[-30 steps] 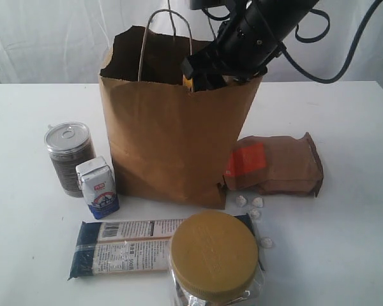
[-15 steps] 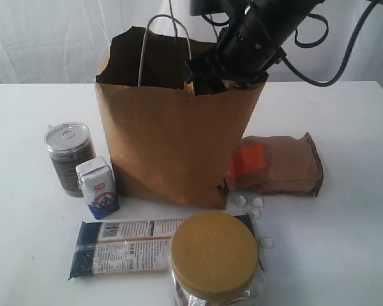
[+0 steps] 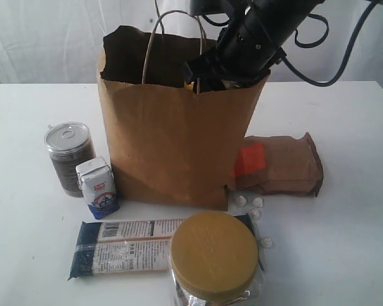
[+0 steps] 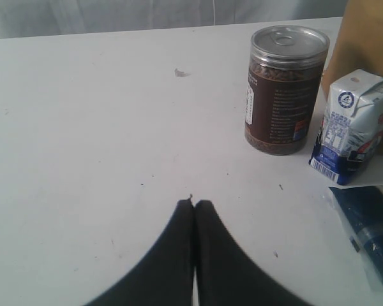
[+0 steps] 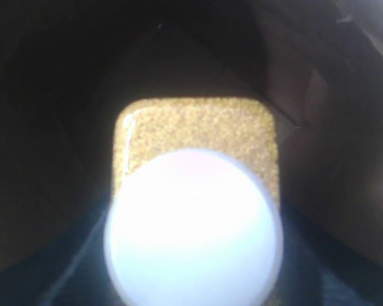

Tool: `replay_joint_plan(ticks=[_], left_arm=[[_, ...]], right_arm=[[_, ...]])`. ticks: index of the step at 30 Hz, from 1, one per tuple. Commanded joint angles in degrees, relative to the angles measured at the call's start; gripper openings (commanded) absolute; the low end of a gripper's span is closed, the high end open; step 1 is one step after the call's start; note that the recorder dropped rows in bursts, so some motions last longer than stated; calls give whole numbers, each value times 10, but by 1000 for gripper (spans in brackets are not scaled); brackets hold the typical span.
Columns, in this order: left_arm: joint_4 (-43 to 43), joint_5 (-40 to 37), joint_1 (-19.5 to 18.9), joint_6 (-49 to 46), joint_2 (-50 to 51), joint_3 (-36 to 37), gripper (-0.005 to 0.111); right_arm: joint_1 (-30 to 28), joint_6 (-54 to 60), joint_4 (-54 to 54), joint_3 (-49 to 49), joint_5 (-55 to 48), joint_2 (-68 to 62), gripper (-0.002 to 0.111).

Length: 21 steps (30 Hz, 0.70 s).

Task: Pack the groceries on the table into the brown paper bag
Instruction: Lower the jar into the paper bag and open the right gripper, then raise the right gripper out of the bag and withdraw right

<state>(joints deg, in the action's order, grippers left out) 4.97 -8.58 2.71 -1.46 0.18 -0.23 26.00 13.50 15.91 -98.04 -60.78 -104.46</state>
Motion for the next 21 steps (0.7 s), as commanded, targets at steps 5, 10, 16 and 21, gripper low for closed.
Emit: replay_joint_plan(ticks=[5, 10, 16, 21], left_arm=[[5, 0, 3, 0, -2, 2, 0], [5, 0, 3, 0, -2, 2, 0], [5, 0, 3, 0, -2, 2, 0], [5, 0, 3, 0, -2, 2, 0]], right_arm=[[2, 17, 11, -7, 21, 10, 60], [2, 25, 11, -25, 23, 15, 70], [2, 29, 29, -32, 20, 56, 71], [2, 29, 40, -32, 23, 94, 71]])
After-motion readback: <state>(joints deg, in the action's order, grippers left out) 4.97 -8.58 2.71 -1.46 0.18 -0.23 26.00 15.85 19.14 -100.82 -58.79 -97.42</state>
